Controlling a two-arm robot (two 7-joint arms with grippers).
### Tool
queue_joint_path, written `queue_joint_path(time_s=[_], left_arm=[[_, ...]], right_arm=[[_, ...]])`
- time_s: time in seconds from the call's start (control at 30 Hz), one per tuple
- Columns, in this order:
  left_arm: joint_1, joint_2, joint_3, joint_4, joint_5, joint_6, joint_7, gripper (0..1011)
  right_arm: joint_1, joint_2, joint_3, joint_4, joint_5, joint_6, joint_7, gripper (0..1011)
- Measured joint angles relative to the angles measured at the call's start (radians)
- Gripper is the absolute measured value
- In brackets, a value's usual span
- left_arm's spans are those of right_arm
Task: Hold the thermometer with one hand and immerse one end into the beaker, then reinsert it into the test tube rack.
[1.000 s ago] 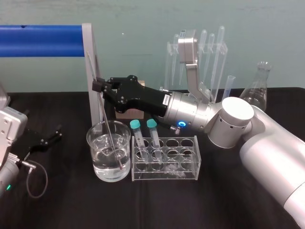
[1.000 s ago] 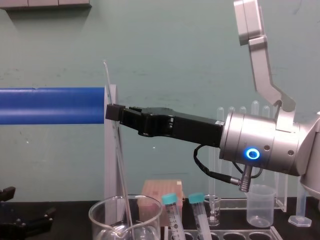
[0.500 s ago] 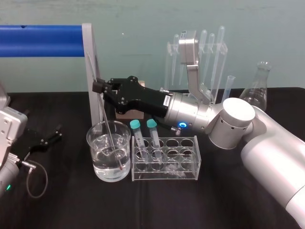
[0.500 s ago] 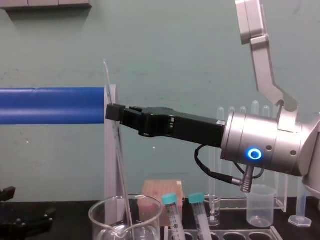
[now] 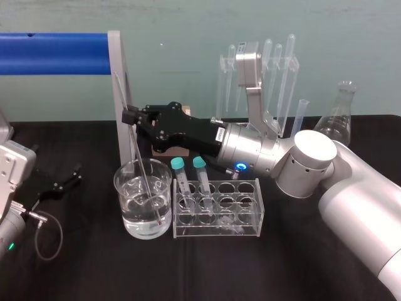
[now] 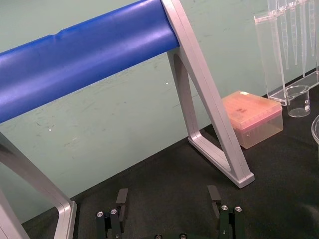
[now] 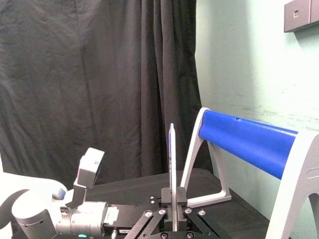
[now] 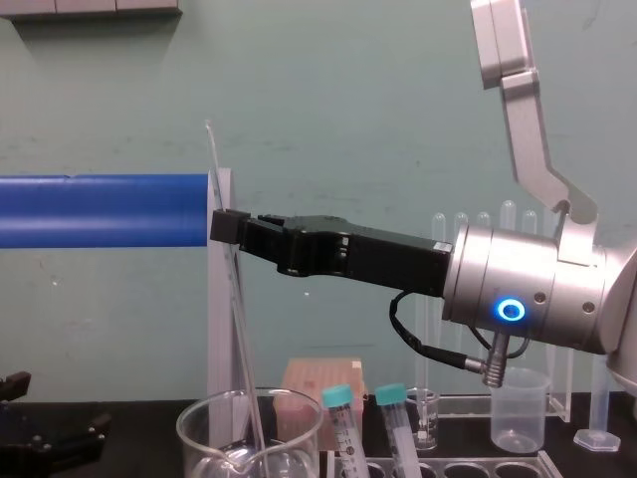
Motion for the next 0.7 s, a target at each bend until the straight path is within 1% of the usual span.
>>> queue_joint_path(time_s=[0.7], left_arm=[[0.000,0.000,0.000,0.000,0.000,0.000,0.000,1008]], right_arm=[[0.000,0.000,-0.004,0.001,0.001,0.003,0.000,53]])
